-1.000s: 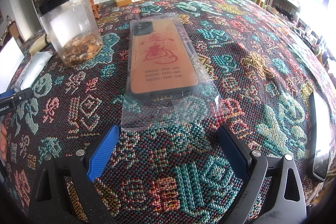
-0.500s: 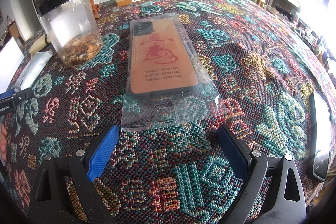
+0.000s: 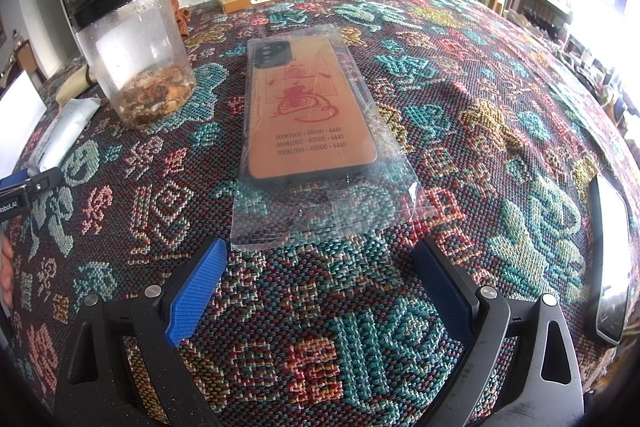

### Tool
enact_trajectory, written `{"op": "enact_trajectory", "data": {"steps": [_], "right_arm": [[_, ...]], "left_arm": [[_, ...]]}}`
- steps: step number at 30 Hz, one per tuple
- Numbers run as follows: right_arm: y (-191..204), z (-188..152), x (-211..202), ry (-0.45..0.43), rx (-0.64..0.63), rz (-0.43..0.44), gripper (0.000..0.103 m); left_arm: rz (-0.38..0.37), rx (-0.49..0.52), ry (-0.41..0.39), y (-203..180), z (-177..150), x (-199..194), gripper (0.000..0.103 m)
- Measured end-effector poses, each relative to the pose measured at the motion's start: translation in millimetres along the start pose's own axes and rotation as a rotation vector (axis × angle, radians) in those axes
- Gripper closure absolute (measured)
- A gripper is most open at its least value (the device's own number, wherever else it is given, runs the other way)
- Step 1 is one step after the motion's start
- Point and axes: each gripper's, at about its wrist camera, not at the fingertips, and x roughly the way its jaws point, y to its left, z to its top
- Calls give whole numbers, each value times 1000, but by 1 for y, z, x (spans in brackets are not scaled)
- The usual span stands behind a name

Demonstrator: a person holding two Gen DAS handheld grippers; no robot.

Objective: Organize soft objects
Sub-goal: 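Move the left gripper onto the white cleaning-wipes packet and grasp it, then lift the wipes packet with the left gripper while the right gripper grasps the phone case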

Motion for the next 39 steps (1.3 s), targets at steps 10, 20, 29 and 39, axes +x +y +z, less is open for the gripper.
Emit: {"op": "enact_trajectory", "data": {"steps": [10,20,29,39], "right_arm": [[-16,-3,-36,-87,85,125,9],[-13,106,43,224,-28,156,8],[-13,122,79,320,-46,105,26],[0,161,-52,21,59,303,26]], "left_arm": [[0,0,0,0,-1,-1,0],[-15,-3,113,-3,12,4,0],[-45,-41,105,3,22,-1,22],[-216,-282,-91,56,16,-125,67]]}}
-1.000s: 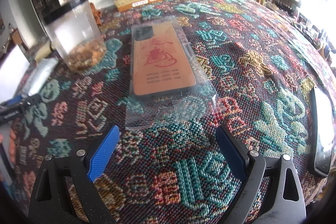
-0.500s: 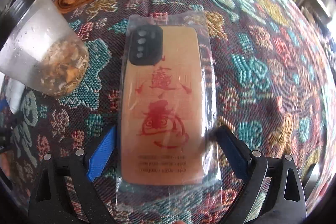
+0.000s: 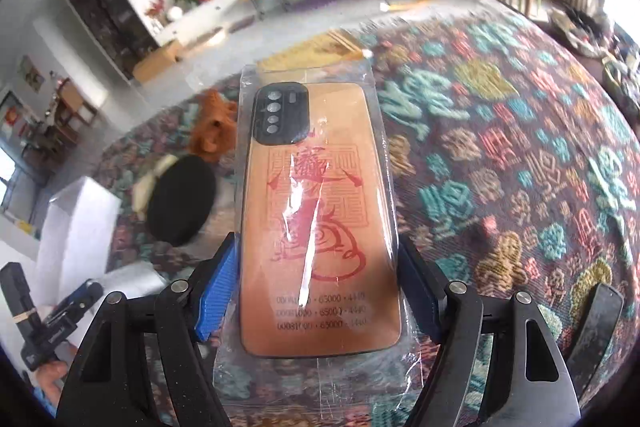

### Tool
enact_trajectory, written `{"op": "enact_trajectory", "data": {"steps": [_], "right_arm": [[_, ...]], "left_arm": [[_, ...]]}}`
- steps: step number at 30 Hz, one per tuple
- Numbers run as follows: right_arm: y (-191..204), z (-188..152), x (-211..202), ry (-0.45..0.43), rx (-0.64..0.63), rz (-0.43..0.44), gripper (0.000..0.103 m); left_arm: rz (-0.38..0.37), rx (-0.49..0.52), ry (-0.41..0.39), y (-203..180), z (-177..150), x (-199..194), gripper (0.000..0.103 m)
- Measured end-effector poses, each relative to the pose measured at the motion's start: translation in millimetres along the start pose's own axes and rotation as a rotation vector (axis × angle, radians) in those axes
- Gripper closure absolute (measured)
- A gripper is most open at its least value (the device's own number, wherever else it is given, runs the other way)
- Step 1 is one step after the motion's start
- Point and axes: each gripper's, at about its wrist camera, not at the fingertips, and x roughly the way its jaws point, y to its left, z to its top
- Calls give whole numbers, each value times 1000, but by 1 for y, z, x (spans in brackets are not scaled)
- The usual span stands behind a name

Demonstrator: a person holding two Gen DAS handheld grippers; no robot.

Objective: Organize soft objects
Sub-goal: 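Lift the wipes packet with the left gripper while the right gripper grasps the phone case, then carry the wipes packet and phone case over the white box and open the left gripper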

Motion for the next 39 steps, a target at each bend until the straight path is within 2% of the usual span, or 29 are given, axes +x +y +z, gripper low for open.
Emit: {"op": "enact_trajectory", "data": {"steps": [3,7,8,9,10,11,13,16,22,23,24,26,28,31,33,35,37,39], "right_arm": [[77,2,-27,-26,-102,153,26],[165,-8,-43,-17,-148,392,26],[179,-9,-45,-15,-145,443,26],[189,-10,-47,-14,-143,483,26],[195,-12,-49,-16,-145,511,26],[198,-14,-52,-19,-149,525,26],[197,-18,-58,-22,-143,539,26],[180,-20,-69,-35,-112,536,26],[147,-25,-96,-84,-93,484,26],[145,-26,-99,-85,-91,479,26],[143,-28,-100,-84,-90,475,26],[143,-32,-98,-80,-83,474,26],[149,-37,-96,-67,-79,487,26],[171,-45,-85,-33,-83,546,26],[196,-51,-79,1,-94,616,26],[233,-57,-68,38,-119,684,26],[274,-65,-55,75,-149,739,26],[316,-78,-39,110,-187,778,25]], "left_arm": [[-16,-35,-39,25,10,-44,67],[55,11,-40,44,7,-82,64],[76,38,-33,43,1,-87,53],[84,59,-33,39,-6,-90,25],[80,66,-47,34,-14,-92,9],[66,68,-80,28,-23,-94,0],[59,121,-79,10,-39,-83,0],[63,226,1,-17,-53,-33,0],[264,386,182,-38,-72,87,1],[247,405,195,-40,-74,95,10],[190,410,191,-42,-77,95,31],[187,369,182,-42,-76,88,38],[137,312,160,-37,-72,67,40],[51,190,89,-14,-61,2,40],[46,134,33,12,-54,-51,40],[102,106,-33,44,-50,-103,39],[217,75,-80,82,-49,-142,39],[363,14,-93,127,-52,-167,36]]}}
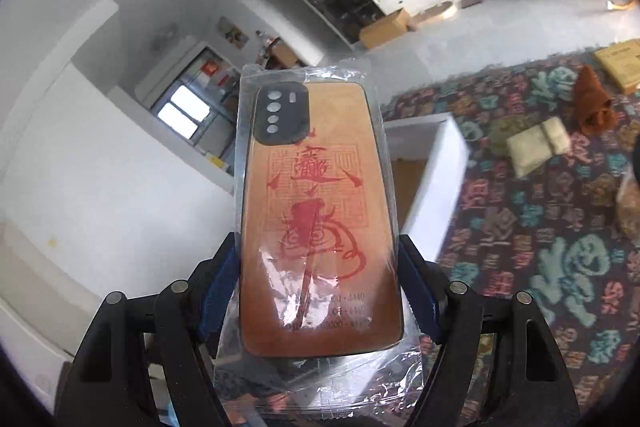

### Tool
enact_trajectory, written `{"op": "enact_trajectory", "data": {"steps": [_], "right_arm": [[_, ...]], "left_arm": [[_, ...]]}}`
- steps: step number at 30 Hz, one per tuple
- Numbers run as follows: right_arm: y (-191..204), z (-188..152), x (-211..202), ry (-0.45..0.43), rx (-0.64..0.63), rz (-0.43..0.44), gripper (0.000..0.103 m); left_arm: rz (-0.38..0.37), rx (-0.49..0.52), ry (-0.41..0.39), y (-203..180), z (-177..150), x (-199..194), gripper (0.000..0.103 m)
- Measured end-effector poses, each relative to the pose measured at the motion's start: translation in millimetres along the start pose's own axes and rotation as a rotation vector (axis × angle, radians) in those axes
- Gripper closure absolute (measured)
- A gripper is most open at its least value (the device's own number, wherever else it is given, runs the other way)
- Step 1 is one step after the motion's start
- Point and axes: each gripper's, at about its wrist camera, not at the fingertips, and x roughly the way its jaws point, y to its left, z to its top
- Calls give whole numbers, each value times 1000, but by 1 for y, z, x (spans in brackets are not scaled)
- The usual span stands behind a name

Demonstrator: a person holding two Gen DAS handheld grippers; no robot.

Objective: Organize soft objects

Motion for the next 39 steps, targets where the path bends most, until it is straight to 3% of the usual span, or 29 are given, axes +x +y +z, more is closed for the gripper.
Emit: {"op": "enact_trajectory", "data": {"steps": [1,2,4,6,10,13,16,19,22,25,30,39], "right_arm": [[9,-4,22,22,-15,18,24],[17,-9,45,43,-36,36,23],[28,-23,91,119,-92,63,17],[26,-37,123,180,-114,35,17],[4,-47,107,97,-106,18,17],[-20,-50,69,13,-149,-88,17],[-57,-70,36,-26,-266,-334,17],[-120,-102,14,25,-279,-608,17],[-183,-131,-17,58,-199,-814,17],[-225,-141,-54,8,-99,-932,17],[-251,-146,-82,-67,-40,-1055,17],[-264,-149,-93,-79,30,-1028,17]], "left_arm": [[91,-36,4,24,-4,-1,33],[169,-73,12,46,-9,2,18],[276,-152,34,82,-21,4,3],[298,-191,42,102,-31,4,3],[331,-213,4,105,-37,-2,3],[224,-222,-44,82,-32,-4,3],[33,-179,-74,38,-26,-11,3],[-162,-76,-44,-30,-22,-5,3],[-282,38,30,-100,-31,20,2],[-312,118,104,-157,-51,65,2],[-208,200,156,-212,-68,140,2],[-137,269,128,-240,-49,193,0]]}}
